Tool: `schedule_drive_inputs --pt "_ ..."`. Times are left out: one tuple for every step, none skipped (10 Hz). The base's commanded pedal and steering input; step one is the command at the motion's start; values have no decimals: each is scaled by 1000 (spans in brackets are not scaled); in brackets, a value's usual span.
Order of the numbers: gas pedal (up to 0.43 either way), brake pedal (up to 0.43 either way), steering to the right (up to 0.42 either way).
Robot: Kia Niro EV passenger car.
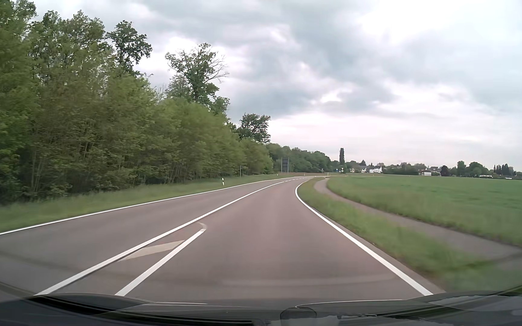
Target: Follow the waypoints while adhering to traffic rules and regulations
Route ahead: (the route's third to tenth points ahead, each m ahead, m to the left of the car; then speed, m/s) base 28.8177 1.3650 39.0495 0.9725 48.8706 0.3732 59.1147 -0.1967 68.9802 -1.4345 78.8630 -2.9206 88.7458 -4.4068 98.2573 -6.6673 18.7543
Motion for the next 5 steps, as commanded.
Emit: schedule_drive_inputs --pt "79 0 0" --pt "79 0 3" --pt "79 0 6" --pt "79 0 7" --pt "79 0 7"
